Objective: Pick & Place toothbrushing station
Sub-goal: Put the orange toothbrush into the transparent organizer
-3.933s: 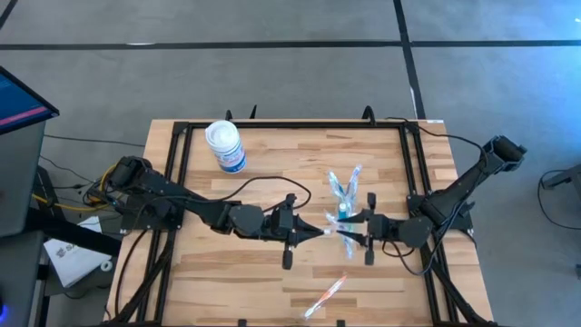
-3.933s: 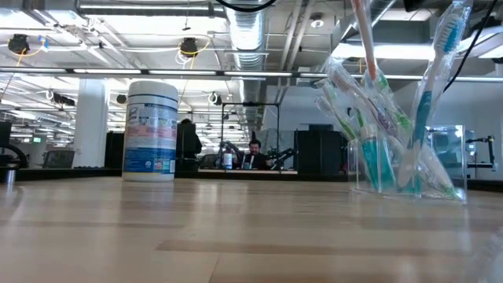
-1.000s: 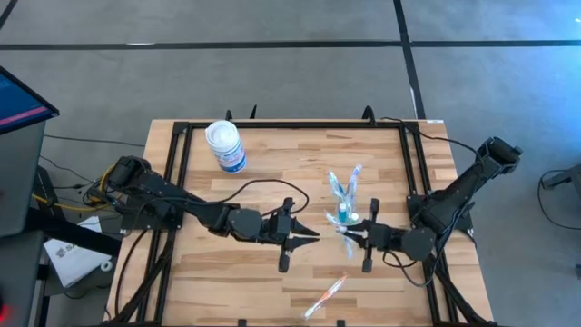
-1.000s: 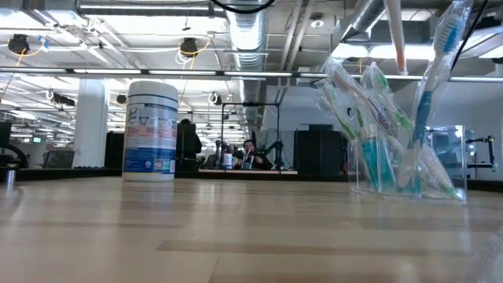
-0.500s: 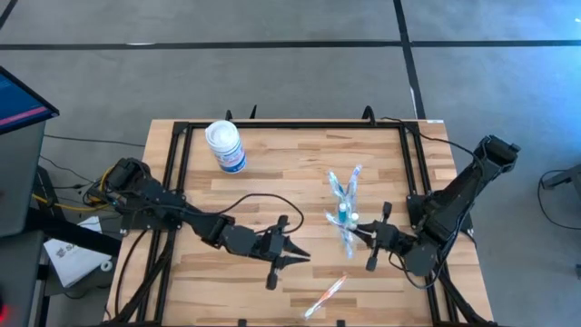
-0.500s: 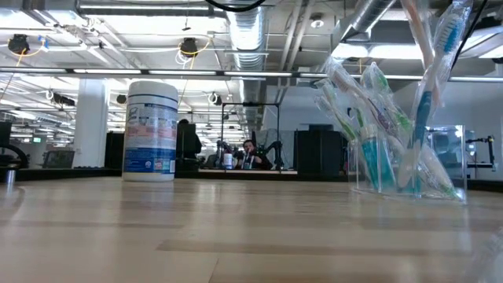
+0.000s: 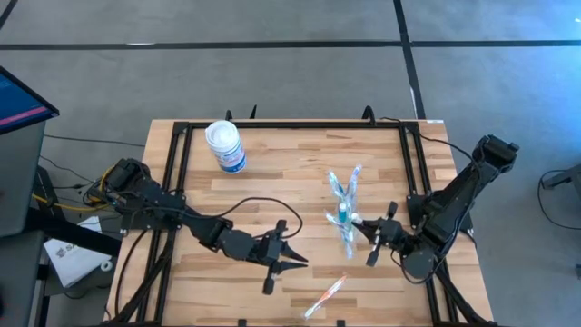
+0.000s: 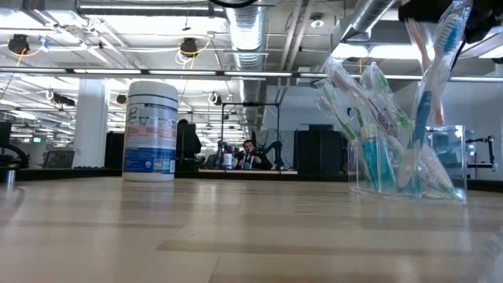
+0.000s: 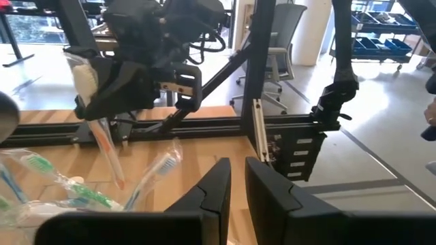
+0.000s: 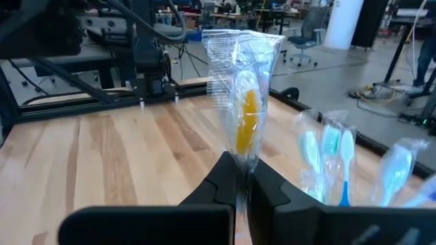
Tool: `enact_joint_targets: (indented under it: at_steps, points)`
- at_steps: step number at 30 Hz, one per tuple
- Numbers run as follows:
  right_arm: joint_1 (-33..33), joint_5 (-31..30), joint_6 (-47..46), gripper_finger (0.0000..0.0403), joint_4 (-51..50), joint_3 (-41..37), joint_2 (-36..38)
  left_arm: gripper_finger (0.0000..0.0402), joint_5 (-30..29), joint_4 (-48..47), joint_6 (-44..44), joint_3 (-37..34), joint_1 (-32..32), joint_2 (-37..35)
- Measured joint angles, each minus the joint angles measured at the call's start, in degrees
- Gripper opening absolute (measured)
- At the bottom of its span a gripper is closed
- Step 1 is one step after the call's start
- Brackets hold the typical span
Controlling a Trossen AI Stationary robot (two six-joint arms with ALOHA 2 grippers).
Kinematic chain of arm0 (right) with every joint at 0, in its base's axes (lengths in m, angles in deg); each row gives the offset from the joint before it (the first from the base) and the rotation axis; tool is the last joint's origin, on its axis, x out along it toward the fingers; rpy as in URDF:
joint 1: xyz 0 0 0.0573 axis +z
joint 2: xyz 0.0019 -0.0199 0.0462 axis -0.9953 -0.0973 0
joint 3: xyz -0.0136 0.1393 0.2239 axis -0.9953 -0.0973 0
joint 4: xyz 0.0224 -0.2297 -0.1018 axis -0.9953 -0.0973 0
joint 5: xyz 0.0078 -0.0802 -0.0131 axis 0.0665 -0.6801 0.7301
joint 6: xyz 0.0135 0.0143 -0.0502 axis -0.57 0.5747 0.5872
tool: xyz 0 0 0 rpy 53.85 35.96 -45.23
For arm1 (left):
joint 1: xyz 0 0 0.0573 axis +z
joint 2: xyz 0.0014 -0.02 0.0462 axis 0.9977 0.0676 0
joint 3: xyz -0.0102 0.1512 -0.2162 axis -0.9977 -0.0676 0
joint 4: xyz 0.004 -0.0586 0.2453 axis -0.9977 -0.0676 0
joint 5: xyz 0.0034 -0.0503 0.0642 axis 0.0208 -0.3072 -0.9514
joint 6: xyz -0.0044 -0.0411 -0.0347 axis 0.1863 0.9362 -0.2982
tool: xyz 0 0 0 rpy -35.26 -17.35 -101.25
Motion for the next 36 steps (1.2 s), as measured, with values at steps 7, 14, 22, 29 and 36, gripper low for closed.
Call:
enact_joint_targets:
  at_steps: [7,14,22,29,36]
  points:
    - [0.67,-3.26,-1.12,0.0000,0.08,-0.20,0.00,0.0039,0.00,-0.12,0.00,0.00,0.01,0.00]
    - [1.23,-4.12,-2.95,0.0000,0.09,-0.20,-0.10,0.0039,0.07,-0.32,0.00,0.00,0.01,0.00]
    - [1.23,-4.21,-4.69,0.0000,-0.13,-0.20,-0.94,0.0039,0.24,-0.45,0.00,0.00,0.03,0.00]
    - [1.38,-5.79,-12.71,0.0000,-5.62,-0.20,-1.40,0.0039,0.22,-0.49,0.00,0.00,0.03,0.00]
    - [1.44,-6.68,-16.30,0.0000,-8.86,-0.20,-1.40,0.0039,0.20,-0.52,0.00,0.00,0.03,0.00]
